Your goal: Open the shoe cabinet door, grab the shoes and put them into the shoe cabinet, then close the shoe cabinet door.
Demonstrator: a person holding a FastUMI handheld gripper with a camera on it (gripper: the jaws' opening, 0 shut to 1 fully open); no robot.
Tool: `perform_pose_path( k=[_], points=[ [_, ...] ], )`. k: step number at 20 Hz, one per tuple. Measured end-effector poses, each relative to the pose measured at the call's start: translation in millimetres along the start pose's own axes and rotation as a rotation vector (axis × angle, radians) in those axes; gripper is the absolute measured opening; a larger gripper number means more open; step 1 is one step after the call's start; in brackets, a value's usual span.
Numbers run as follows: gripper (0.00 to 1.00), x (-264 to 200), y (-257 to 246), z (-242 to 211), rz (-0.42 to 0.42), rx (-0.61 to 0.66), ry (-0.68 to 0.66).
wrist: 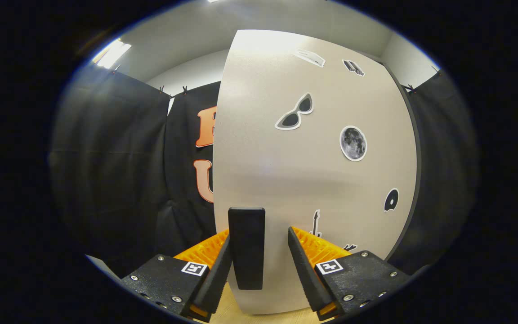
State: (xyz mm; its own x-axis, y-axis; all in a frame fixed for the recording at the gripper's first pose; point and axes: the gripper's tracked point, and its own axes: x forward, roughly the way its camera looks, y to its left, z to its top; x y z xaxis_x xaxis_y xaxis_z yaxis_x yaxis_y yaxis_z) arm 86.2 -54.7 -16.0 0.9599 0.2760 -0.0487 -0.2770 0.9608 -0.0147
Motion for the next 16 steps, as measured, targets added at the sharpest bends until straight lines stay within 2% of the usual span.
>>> perform_pose_path(
  k=[9,16],
  points=[
    [0.75,23.3,-12.0,0.5,-0.084,-0.055,0.001],
    [0.77,22.6,-6.1,0.0,-0.084,0.014,0.014]
  ],
)
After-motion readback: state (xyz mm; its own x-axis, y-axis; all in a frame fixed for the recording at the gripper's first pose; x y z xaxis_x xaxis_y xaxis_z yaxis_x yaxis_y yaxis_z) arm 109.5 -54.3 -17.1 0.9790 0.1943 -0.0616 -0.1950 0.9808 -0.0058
